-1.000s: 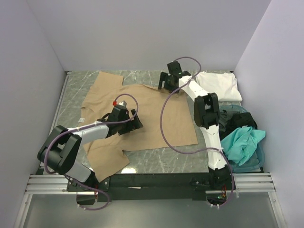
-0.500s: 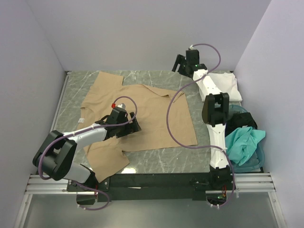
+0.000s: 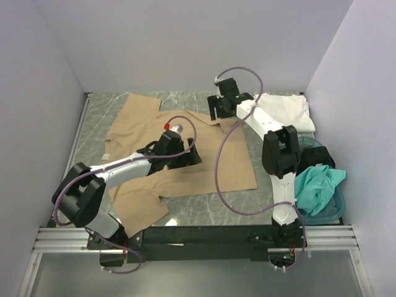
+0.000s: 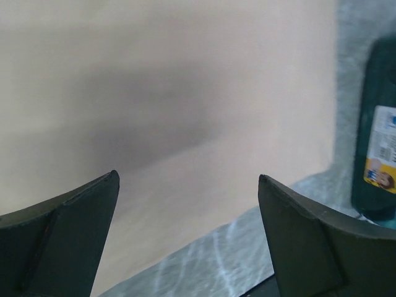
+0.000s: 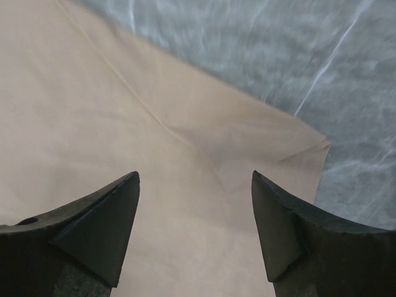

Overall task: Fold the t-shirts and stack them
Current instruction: Flatten the tshirt out

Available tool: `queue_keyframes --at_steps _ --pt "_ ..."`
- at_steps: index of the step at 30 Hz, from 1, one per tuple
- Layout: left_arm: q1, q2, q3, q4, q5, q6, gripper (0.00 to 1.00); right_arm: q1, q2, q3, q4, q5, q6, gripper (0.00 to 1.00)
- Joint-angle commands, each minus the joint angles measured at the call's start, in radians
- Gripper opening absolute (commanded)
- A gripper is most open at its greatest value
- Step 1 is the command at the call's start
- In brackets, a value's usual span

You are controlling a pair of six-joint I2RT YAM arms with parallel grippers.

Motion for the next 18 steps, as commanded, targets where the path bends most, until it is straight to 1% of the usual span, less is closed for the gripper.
queue_keyframes --at_steps 1,2,4,8,13,17,18 --pt "-0.05 0.044 0.079 0.056 0.015 0.031 0.99 -0.002 0.045 0.03 -0.129 0.068 -0.193 0.78" --pt "-0.059 0.059 0.088 0.061 0.018 0.033 0.99 -0.001 0.061 0.045 -0.158 0.078 -0.201 0.77" --pt "-0.085 0.114 0.115 0.065 0.025 0.031 0.99 0.003 0.076 0.064 -0.163 0.115 -0.223 0.75" --pt "-0.12 0.186 0.139 0.068 0.041 0.025 0.99 0.007 0.136 0.107 -0.195 0.102 -0.258 0.7" --pt "-0.14 0.226 0.111 0.096 0.071 0.005 0.99 0.021 0.179 0.119 -0.207 0.108 -0.321 0.67" --pt "-0.145 0.231 0.085 0.094 0.068 -0.001 0.99 0.021 0.214 0.147 -0.189 0.117 -0.313 0.65" --pt "-0.146 0.229 0.079 0.09 0.062 -0.006 0.99 0.021 0.223 0.154 -0.184 0.123 -0.31 0.63"
